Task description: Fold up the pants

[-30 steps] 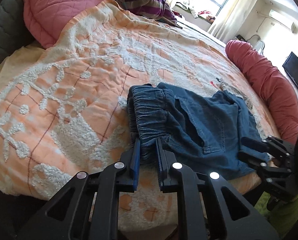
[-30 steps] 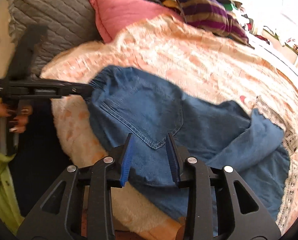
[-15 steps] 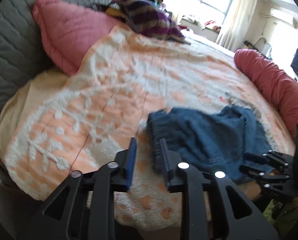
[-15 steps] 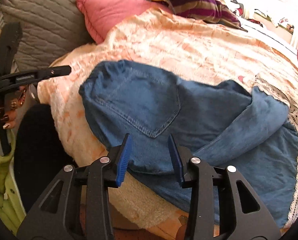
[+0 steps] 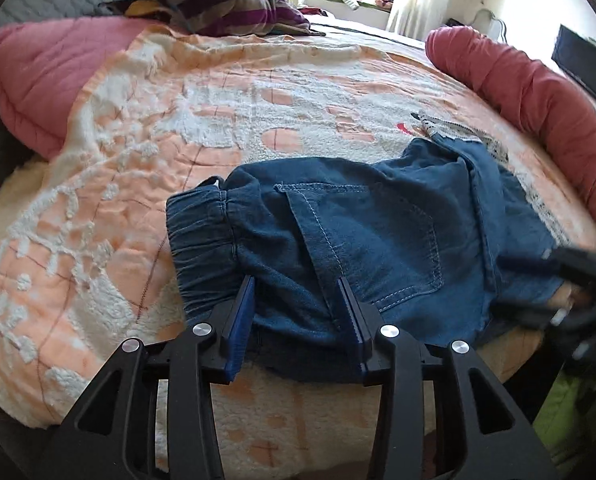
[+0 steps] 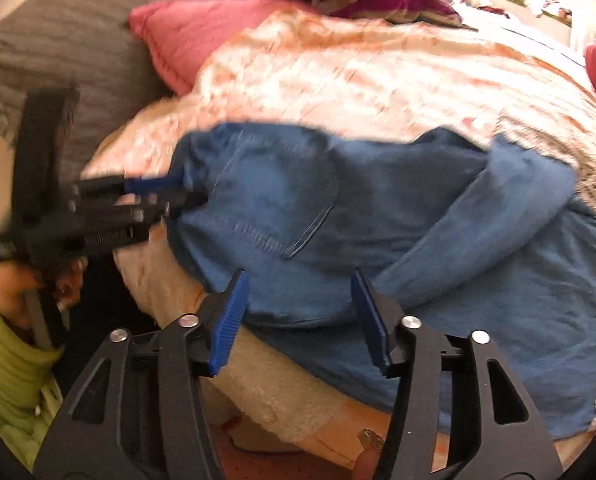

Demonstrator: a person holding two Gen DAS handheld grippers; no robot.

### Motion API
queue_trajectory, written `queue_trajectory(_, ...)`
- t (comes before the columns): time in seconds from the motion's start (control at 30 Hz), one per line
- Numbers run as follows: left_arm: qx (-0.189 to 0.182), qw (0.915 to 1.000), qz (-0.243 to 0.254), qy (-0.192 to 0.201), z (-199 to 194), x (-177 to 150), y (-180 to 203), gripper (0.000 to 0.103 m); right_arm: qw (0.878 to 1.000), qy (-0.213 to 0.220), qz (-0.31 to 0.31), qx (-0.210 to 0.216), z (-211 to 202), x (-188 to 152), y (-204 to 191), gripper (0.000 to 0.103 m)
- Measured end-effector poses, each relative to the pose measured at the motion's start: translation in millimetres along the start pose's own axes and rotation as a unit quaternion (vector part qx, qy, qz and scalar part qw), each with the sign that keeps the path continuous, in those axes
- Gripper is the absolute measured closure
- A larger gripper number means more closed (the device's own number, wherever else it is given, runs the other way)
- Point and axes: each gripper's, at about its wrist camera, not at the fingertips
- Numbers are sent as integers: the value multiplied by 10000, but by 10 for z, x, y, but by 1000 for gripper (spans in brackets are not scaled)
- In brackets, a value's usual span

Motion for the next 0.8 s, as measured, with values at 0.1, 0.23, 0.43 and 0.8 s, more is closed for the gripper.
queue_trajectory(0.1,49,9997,29,256,-224,83,38,60,9993,272,157,-181,-197,117,180,44)
queue_trajectory(0.23,-85,9968,270,748,-557,246,215,39,9952,562,411,-692,-409,348,537,31)
queue_trajectory(0.43,-677,9934,624,689,-417,495,710,29,9840,436,815,-1521,-351,831,1221,19)
queue_trajectory(0.8,-1597,9856,497,-250,472,358,1474,29,9736,-236,962,-2055,289,1457,2013,16)
Point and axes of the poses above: each gripper's, at about its wrist camera, not at the fingertips, and z roughly the way its jaws point, y to its right, x to its top
